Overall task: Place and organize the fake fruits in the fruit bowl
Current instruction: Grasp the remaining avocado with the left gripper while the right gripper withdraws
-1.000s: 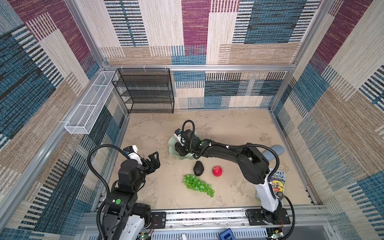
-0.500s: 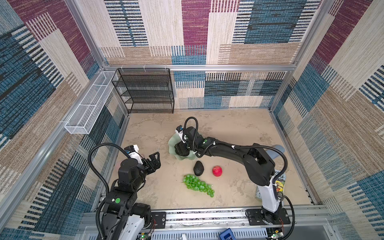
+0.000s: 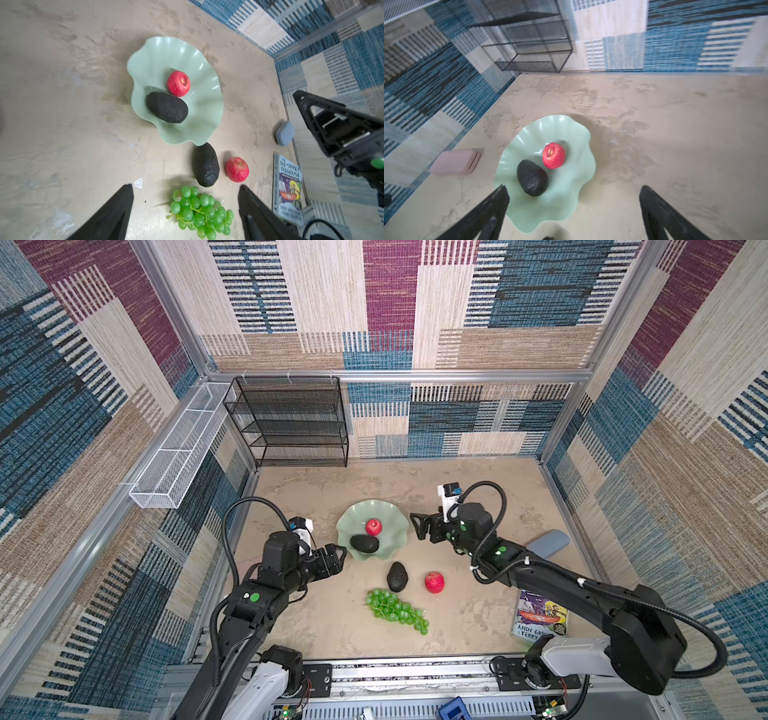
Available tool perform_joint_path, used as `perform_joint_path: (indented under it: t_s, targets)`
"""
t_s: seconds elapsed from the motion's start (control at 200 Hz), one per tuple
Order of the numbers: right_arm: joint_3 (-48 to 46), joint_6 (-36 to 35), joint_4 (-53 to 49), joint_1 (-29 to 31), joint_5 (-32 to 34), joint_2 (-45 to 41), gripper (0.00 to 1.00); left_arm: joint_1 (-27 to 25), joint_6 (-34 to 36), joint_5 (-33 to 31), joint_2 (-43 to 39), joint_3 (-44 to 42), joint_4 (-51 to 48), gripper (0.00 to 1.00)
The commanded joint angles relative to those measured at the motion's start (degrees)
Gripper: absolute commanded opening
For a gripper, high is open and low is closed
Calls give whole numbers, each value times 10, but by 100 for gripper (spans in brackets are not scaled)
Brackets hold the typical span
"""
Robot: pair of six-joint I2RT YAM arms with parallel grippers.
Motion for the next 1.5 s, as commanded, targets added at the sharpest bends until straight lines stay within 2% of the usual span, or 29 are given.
perform_joint_path:
  t_s: [0.0,0.1,0.245,0.461,0.781,1.207,1.362,1.498]
  targets:
    - [-51,56,76,-26,-6,-52,100,-58,-4,-29,42,10,4,82]
    - [-67,55,71,-46,-4,-82,100,-126,-10,-53,105,26,4,82]
    - [-69,40,55,-54,5,-102,100,-213,-11,-118,193,57,10,82]
    - [-97,45,49,-57,5,-124,100,-276,-13,-140,300,100,41,82]
    - [-135,41,42,-65,8,-173,100,-305,-2,-170,445,160,41,82]
    - [-155,31,34,-70,17,-205,100,-307,2,-186,545,204,24,79]
    - [-156,27,32,-71,18,-201,100,-307,6,-193,557,210,22,73]
    - [-156,26,34,-72,19,-200,99,-309,18,-190,553,217,28,63]
